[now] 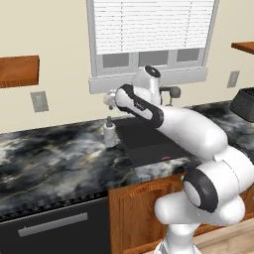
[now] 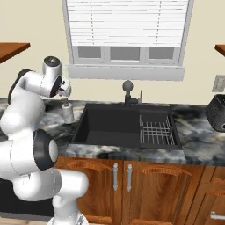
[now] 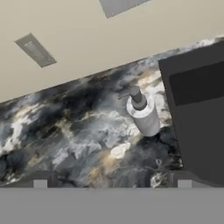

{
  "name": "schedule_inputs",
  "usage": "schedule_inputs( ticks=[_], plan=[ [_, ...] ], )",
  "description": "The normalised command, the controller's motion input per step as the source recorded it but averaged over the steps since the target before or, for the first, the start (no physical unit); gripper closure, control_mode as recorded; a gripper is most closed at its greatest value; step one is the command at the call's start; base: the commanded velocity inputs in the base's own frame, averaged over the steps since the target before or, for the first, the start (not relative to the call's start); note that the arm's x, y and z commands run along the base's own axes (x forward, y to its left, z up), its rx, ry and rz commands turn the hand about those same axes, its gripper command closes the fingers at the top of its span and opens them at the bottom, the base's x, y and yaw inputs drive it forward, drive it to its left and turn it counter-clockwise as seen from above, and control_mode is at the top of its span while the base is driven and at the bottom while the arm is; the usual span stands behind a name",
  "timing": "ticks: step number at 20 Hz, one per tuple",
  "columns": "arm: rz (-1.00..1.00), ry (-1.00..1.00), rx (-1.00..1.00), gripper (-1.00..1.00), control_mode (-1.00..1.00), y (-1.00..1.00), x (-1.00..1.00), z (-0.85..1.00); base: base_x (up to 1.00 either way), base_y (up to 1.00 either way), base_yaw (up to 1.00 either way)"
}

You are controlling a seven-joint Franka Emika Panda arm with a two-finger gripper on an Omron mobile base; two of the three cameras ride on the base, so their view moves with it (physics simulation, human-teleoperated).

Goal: Restock the sink supplies by placing the sponge and soap dispenser on the counter and next to the sink. Make sure the soap dispenser is upright.

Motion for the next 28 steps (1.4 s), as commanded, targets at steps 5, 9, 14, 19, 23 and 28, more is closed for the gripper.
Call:
schedule_inputs(
  ticks=[5, 9, 14, 19, 23, 28],
  plan=[
    [0.0, -0.43, -0.08, -1.0, -1.0, -0.62, -1.0, 0.01, 0.0, 0.0, 0.0],
    [0.0, -0.34, -0.04, -1.0, -1.0, -0.91, -1.0, 0.0, 0.0, 0.0, 0.0],
    [-0.02, -0.11, -0.03, -1.0, -1.0, -0.59, -0.78, 0.0, 0.0, 0.0, 0.0],
    [0.0, 0.09, -0.02, -1.0, -1.0, 0.04, -0.03, -0.03, 0.0, 0.0, 0.0],
    [-0.03, 0.01, 0.0, -1.0, -1.0, 0.0, 0.0, -0.03, 0.0, 0.0, 0.0],
    [-0.14, 0.03, 0.0, -1.0, 1.0, 0.0, -0.06, -0.04, -0.16, 0.0, -0.2]
  ],
)
